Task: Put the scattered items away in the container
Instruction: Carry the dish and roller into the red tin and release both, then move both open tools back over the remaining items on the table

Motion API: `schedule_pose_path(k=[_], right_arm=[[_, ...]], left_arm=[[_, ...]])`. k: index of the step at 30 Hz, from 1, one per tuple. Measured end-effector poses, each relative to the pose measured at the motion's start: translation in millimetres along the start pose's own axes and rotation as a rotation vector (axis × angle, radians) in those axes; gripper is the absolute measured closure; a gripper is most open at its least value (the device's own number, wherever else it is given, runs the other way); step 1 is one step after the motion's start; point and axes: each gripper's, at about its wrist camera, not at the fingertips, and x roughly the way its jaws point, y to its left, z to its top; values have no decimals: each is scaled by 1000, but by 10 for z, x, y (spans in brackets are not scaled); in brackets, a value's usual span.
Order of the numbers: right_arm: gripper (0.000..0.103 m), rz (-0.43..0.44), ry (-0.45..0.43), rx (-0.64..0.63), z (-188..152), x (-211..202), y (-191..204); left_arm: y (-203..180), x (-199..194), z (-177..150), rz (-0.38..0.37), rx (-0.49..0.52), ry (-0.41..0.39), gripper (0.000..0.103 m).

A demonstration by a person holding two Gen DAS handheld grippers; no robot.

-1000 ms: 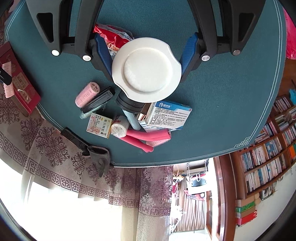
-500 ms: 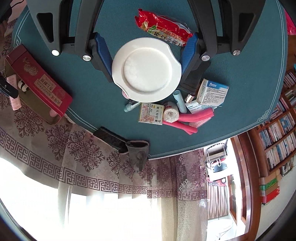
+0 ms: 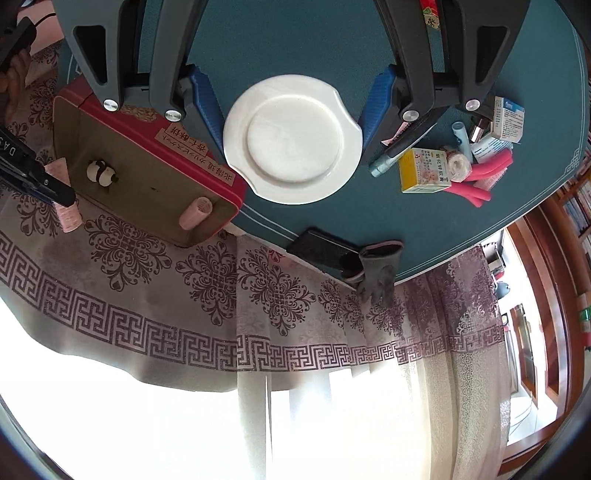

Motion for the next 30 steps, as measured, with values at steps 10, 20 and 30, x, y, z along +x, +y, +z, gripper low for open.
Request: schedule_pose_path(k=[10, 20, 30], right_arm=[[73, -61, 0, -11, -42, 1, -173], [43, -113, 13, 30, -76, 39, -299], [25, -112, 9, 33, -107, 41, -251]], left_arm=[[-486, 168, 399, -111, 71, -39, 34], [-714, 487, 661, -203, 46, -30, 8], [-423, 506, 461, -128, -13, 12, 8]])
